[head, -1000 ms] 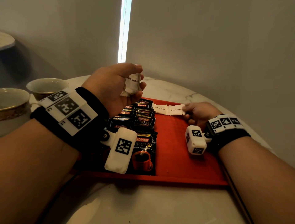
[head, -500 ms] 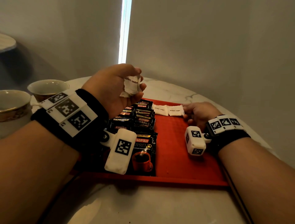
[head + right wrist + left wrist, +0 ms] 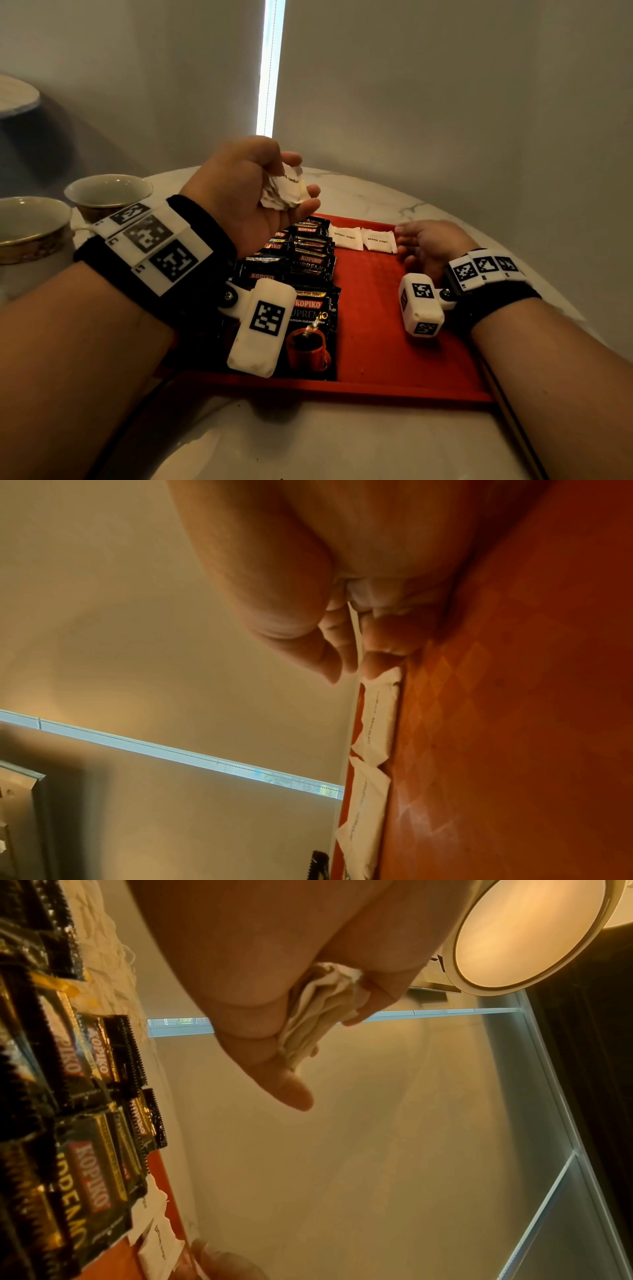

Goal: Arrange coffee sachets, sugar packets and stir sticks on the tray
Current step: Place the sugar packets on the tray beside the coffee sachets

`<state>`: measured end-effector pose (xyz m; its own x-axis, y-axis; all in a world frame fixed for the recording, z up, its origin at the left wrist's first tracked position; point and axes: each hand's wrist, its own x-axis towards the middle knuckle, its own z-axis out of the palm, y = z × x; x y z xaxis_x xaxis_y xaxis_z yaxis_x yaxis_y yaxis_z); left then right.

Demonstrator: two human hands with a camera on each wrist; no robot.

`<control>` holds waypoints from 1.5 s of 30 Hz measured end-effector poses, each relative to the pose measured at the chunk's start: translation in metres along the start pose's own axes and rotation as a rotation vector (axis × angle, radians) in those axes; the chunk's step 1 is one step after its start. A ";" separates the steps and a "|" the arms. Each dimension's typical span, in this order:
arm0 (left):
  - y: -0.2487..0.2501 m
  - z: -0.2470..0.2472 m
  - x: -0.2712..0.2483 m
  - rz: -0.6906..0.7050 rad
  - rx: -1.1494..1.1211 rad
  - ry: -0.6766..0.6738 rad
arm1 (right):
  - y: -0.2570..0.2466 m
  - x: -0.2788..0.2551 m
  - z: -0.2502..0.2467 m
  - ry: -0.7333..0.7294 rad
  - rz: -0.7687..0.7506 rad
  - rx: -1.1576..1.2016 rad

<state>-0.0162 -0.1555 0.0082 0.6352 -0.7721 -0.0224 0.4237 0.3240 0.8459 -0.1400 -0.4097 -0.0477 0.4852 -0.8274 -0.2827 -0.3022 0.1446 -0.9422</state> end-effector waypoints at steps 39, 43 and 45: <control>-0.001 -0.001 -0.002 -0.009 0.181 -0.059 | -0.046 -0.113 0.058 -0.459 -0.460 0.282; -0.005 -0.002 0.000 0.001 0.296 -0.139 | -0.045 -0.118 0.061 -0.481 -0.469 0.255; -0.005 -0.001 0.000 0.010 0.319 -0.125 | -0.044 -0.120 0.063 -0.485 -0.471 0.248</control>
<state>-0.0178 -0.1563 0.0035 0.5457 -0.8372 0.0354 0.1821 0.1597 0.9702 -0.1330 -0.2826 0.0167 0.8451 -0.5067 0.1703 0.1966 -0.0018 -0.9805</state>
